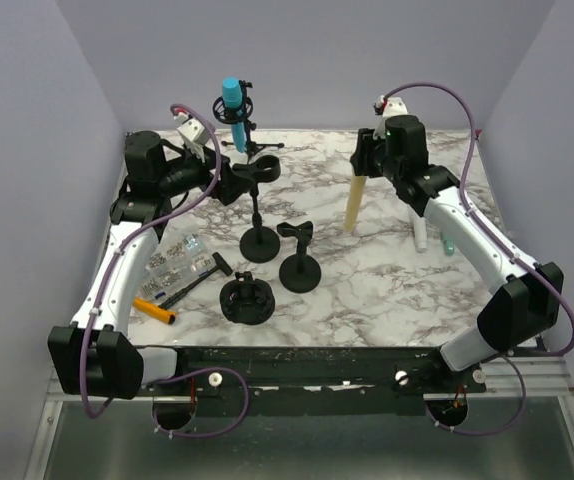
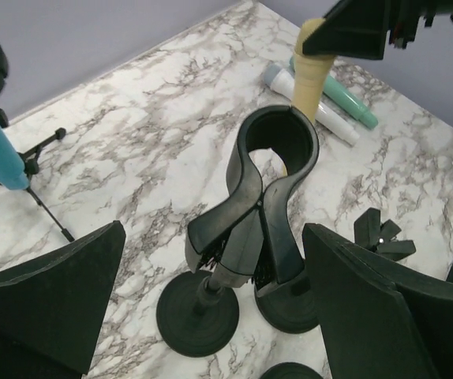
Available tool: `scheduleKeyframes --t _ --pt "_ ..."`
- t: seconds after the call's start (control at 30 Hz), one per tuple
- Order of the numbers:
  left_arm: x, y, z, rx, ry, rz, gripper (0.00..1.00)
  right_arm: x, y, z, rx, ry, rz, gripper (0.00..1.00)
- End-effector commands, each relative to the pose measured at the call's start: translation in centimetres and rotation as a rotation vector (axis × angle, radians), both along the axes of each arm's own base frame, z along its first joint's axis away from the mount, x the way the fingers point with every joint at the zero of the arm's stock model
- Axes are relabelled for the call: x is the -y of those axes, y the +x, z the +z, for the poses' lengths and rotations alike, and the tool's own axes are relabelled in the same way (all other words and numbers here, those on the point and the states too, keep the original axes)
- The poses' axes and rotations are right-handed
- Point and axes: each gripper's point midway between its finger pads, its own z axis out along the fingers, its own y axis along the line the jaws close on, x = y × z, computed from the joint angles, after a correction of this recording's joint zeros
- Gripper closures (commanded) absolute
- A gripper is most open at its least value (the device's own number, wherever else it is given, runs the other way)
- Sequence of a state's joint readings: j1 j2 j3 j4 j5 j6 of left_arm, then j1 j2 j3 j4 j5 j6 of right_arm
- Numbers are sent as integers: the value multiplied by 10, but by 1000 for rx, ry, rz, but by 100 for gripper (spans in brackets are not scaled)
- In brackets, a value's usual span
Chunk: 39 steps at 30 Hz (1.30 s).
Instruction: Remove the microphone from the stand
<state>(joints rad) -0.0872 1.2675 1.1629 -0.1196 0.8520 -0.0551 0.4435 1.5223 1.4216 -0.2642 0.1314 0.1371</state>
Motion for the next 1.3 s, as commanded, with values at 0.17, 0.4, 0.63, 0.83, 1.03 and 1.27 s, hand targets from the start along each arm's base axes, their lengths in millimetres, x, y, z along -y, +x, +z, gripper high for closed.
scheduleKeyframes --t 0.17,0.4,0.63,0.83,1.03,1.27 --pt "-14 -12 58 33 -130 161 1 107 9 -79 -329 -210 -323 99" --pt "-26 2 47 -43 -114 274 4 118 44 -114 -332 -264 -376 99" --pt "-23 -1 48 -21 -130 252 5 129 85 -151 -344 -317 -392 99" --pt "-23 2 44 -37 -128 253 5 135 112 -174 -324 -351 -367 99" --pt "-23 3 43 -34 -123 254 5 140 131 -196 -328 -347 -372 99" --pt "-23 3 42 -38 -121 249 6 143 137 -213 -347 -390 -361 82"
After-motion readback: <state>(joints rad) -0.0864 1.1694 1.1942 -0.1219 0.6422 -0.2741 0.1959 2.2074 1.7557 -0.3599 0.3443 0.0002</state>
